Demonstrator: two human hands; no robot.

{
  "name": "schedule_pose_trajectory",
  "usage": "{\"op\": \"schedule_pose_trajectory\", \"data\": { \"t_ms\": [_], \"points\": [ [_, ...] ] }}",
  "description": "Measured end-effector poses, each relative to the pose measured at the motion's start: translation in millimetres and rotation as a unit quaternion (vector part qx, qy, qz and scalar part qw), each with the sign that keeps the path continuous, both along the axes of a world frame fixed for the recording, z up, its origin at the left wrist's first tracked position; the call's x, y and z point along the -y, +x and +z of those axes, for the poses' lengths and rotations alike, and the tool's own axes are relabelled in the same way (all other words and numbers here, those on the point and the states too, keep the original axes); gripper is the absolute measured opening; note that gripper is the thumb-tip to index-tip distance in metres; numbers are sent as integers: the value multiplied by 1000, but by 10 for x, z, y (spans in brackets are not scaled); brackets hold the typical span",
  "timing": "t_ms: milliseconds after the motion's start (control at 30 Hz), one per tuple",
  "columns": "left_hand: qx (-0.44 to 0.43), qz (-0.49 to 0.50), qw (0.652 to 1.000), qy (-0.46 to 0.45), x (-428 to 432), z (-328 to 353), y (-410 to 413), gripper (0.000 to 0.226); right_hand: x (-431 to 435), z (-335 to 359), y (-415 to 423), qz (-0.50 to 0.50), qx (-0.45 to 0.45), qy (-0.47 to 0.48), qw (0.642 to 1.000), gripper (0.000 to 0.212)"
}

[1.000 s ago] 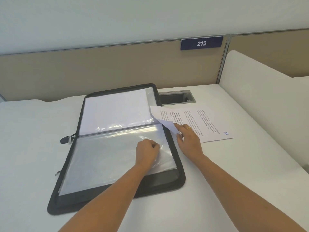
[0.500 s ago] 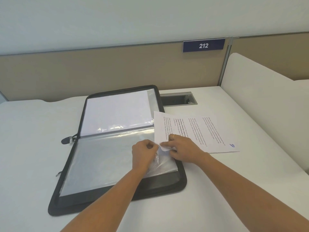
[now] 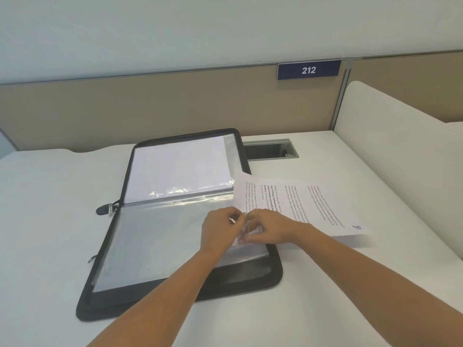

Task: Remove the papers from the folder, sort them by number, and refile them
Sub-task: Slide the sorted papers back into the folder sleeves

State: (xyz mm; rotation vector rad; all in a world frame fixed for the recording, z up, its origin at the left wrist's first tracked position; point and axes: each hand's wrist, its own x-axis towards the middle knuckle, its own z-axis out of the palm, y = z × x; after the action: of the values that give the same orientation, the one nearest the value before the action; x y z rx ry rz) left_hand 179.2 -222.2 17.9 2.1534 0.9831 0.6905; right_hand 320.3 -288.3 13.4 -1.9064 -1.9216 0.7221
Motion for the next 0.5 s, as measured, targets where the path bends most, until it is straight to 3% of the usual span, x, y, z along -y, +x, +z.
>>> {"op": "schedule_pose_trajectory", "data": {
  "t_ms": [100,267,367,500],
  "points": [
    [-13,-7,1000,4,-95,19,-47,28,-47,8,37,-36,-20,8,999,26],
    [-56,1,998,28,-360,-63,-208,23,-170,-19,45,-22,72,39,996,18],
    [-85,-28,995,43,-402,-183,-302,17,-209,-142,34,-12,134,35,990,53],
    [-106,-99,986,89,-406,-255,-300,29,-217,-279,-23,14,218,-28,975,94]
  ]
}}
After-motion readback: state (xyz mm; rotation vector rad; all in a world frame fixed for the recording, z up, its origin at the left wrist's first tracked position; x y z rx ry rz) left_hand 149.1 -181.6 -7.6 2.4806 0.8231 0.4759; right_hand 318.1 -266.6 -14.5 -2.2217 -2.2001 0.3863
